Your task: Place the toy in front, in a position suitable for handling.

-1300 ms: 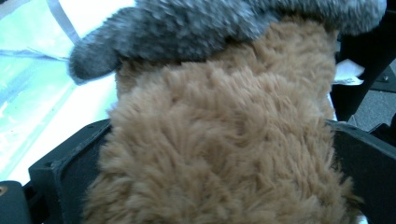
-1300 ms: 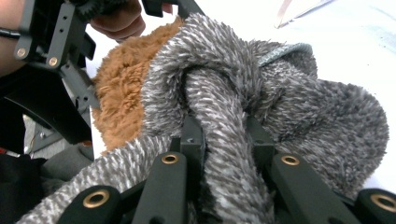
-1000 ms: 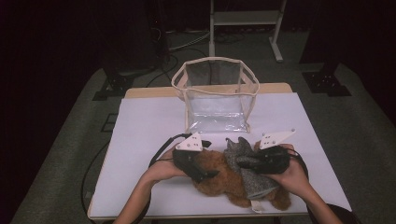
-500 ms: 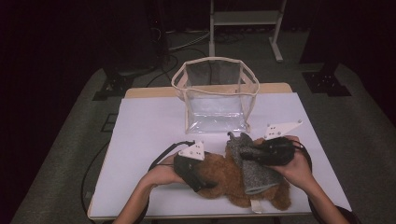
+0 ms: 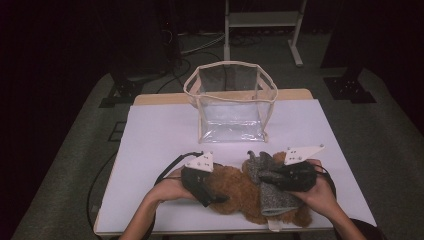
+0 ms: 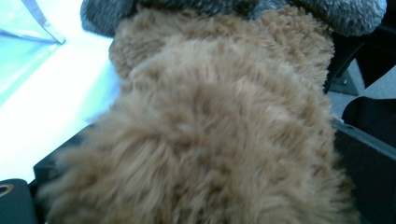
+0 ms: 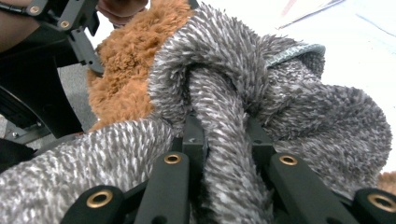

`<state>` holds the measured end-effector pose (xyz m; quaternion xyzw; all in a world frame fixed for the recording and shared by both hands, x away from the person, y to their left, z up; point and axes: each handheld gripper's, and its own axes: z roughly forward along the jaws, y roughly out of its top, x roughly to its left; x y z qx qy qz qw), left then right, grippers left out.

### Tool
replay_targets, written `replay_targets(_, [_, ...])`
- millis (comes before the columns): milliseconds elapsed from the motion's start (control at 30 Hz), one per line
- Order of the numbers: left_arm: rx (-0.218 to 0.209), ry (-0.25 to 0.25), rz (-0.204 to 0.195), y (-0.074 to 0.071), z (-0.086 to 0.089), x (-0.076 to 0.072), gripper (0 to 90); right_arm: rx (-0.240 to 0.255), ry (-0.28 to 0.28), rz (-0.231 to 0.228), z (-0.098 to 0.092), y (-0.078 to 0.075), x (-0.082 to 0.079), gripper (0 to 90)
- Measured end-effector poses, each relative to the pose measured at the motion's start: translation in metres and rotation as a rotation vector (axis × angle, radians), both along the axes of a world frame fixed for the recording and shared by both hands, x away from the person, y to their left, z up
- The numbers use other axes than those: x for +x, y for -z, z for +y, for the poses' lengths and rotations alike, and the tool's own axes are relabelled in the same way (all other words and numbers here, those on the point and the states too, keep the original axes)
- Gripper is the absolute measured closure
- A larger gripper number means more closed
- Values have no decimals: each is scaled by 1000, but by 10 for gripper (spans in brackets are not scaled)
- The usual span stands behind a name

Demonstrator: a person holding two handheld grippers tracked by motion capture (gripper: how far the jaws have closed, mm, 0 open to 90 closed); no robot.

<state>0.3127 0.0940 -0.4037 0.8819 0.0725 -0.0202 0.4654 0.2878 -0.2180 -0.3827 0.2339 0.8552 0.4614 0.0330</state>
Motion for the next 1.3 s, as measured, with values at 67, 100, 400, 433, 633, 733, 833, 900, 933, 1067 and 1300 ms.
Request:
replay_targets(67, [6, 0, 30, 4, 0, 0, 0, -1, -14, -8, 0, -1, -3, 753])
replay_targets(100, [6, 1, 41, 7, 0, -1, 0, 3, -19, -6, 0, -1, -5, 753])
replay_targets(400, [58, -12, -22, 0, -15, 1, 96, 44, -2, 29, -6, 3, 7, 745])
replay_targets(433, [66, -13, -31, -2, -15, 3, 133, 49, 2, 31, -7, 3, 10, 743])
replay_targets(633, [102, -36, -106, -16, -11, 21, 274, 74, 32, 73, -10, 2, 37, 740])
replay_targets(733, [121, -56, -126, -20, -8, 30, 293, 65, 32, 73, -5, -1, 51, 739])
replay_targets(833, [142, -88, -143, -24, -1, 41, 296, 58, 27, 68, 3, -6, 63, 740])
replay_targets(900, [159, -114, -169, -27, 4, 47, 296, 51, 20, 67, 9, -12, 74, 739])
replay_targets(933, [162, -131, -177, -29, 7, 50, 297, 48, 19, 63, 12, -15, 80, 739])
replay_targets(1067, [164, -181, -207, -34, 20, 54, 294, 33, 22, 68, 22, -21, 101, 738])
replay_targets(1300, [122, -176, -168, -22, 34, 28, 208, 20, -44, 124, 36, -2, 99, 739])
